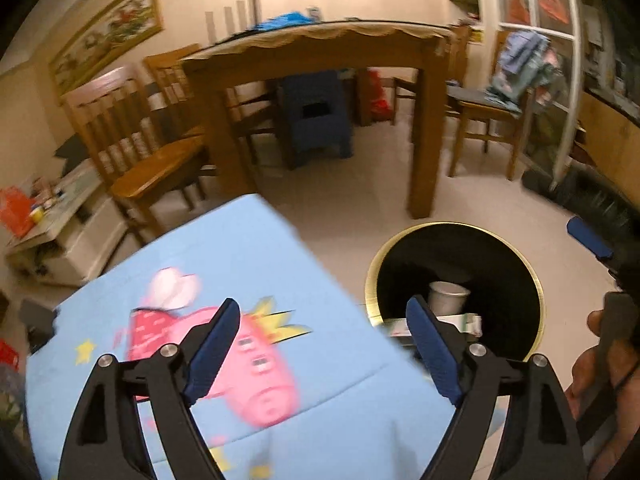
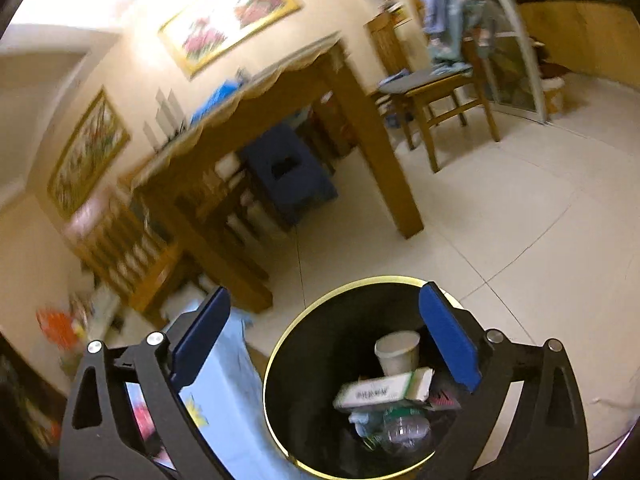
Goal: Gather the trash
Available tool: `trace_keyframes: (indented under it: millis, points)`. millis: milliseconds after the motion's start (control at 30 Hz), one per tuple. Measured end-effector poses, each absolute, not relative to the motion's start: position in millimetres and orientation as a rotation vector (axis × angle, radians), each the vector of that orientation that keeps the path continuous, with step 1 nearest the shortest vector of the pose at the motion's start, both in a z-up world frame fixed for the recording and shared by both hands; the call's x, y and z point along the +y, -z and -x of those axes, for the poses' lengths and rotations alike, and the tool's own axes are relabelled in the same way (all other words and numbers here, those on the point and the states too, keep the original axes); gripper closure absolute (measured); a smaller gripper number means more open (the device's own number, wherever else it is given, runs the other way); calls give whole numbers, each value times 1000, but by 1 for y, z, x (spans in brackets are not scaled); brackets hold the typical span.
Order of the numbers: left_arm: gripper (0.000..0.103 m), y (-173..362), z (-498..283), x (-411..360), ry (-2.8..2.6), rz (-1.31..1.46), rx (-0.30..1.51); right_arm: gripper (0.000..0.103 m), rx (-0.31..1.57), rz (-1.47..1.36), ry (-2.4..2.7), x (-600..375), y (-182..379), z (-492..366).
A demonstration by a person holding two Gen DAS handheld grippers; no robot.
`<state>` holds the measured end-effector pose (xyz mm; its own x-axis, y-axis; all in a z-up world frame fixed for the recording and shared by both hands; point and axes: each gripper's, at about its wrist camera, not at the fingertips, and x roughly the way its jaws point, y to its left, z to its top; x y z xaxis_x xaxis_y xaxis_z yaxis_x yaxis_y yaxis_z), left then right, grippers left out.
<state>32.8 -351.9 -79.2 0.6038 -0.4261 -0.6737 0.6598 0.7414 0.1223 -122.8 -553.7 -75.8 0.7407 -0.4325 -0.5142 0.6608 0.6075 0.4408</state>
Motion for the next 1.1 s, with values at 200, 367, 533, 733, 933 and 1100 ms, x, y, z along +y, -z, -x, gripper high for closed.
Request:
trace_keyframes:
  millis: [200, 367, 533, 733, 933, 1100]
  points:
    - [7, 60, -40, -257, 424, -345, 637, 5, 605, -341, 429, -461, 79, 37]
    - [7, 42, -48, -176, 299, -256, 649, 6, 703, -190, 299, -375, 79, 2]
    - [7, 25, -47, -113, 151, -231, 630, 6, 737, -183, 199, -318, 61, -11]
    - [7, 0, -36, -64, 71, -186, 583, 6, 573, -190, 165, -278, -22, 10]
    - [7, -23, -28, -32, 56, -126, 557, 6, 469, -129, 54, -230, -49, 38]
    - [7, -19, -20, -23, 67, -95, 576, 6, 528, -99, 36, -206, -27, 38]
